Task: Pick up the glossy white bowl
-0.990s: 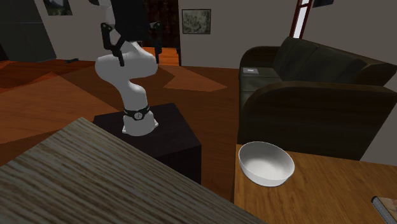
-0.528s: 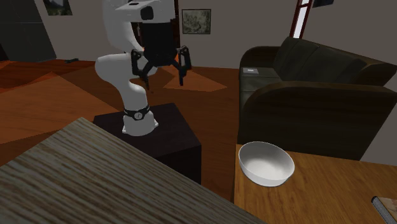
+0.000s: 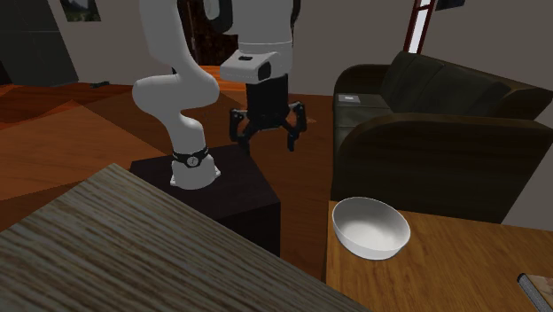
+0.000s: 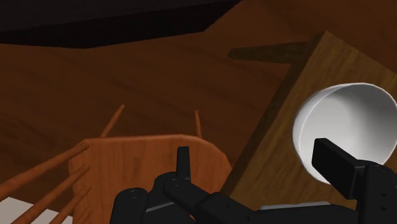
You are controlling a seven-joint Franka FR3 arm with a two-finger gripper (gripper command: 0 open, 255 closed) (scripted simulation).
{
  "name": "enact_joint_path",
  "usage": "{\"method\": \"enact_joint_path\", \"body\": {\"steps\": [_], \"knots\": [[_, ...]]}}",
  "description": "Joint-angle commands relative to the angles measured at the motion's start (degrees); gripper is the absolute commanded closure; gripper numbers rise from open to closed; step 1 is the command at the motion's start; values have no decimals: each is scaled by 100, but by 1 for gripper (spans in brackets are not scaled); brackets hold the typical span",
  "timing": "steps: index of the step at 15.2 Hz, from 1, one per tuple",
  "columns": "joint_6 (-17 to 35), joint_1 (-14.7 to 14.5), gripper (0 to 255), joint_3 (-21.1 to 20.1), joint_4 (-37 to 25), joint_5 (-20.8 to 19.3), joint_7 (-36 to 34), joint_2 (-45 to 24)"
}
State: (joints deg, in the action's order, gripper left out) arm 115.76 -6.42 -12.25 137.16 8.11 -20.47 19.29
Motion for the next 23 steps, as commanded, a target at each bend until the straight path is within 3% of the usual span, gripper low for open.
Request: {"method": "enact_joint_path", "body": {"steps": [1, 7, 15, 23], "knots": [[308, -34, 0, -126, -132, -14, -131, -429], [1011, -158, 0, -439, -703, -233, -595, -1707], [1578, -500, 0, -580, -1860, -821, -1282, -3483], [2083, -587, 0, -503, -1822, -991, -1375, -3967]]}}
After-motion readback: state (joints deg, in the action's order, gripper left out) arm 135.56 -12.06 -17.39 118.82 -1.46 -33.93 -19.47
